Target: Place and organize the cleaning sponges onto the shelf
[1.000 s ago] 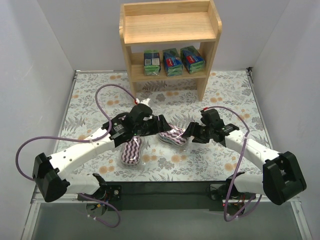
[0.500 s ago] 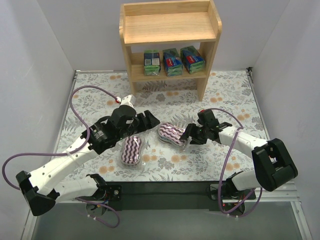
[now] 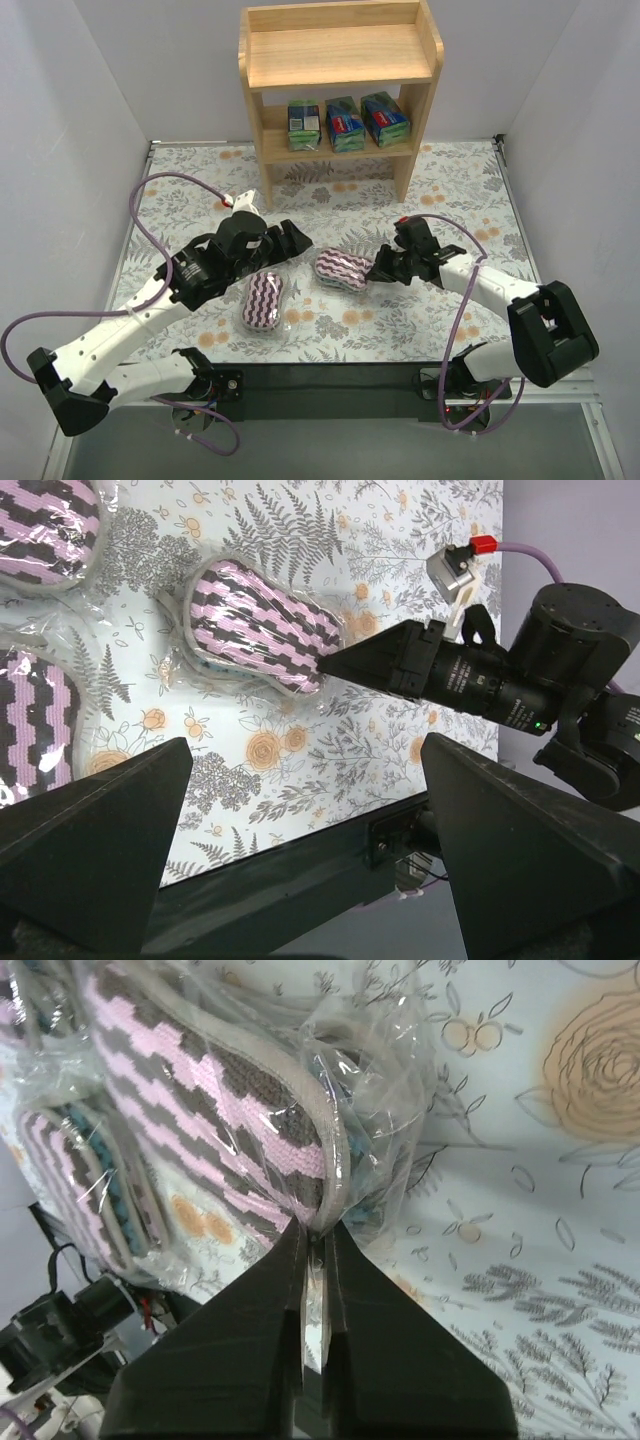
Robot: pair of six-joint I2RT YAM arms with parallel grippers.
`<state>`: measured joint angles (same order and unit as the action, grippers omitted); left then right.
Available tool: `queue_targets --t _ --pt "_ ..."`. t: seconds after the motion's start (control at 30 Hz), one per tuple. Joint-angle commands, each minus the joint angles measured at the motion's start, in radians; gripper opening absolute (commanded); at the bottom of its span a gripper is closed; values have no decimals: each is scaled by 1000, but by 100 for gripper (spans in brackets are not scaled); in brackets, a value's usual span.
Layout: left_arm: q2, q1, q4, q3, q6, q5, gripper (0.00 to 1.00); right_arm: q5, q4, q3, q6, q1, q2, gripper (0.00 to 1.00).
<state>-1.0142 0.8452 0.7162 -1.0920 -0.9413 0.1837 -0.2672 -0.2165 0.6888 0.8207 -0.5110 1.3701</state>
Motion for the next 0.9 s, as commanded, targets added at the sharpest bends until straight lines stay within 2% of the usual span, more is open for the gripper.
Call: queue_targets --t 0.0,0.2,0.37,0.47,0.5,0.6,0.63,0.73,0.87 --pt "46 -8 48 -45 -1 54 87 -47 -40 12 0 -3 -109 1" --pt "77 -11 65 -89 7 105 87 -193 -41 139 55 5 -304 1" --pt "95 -12 63 -108 6 152 87 -285 -8 296 135 61 -327 1" --pt "104 -12 58 -112 7 166 87 -322 72 441 172 115 -295 1" --pt "108 -12 54 -109 12 169 87 -331 94 544 188 140 -255 1" --pt "108 -12 55 -106 13 162 87 -317 109 708 225 175 -136 1" --pt "106 -12 54 -105 12 157 87 -296 120 806 242 193 -105 1" --pt "109 -12 52 -100 4 142 86 -217 147 958 302 210 10 1" --pt "123 -12 52 -97 -10 131 86 -45 144 1084 365 213 105 1"
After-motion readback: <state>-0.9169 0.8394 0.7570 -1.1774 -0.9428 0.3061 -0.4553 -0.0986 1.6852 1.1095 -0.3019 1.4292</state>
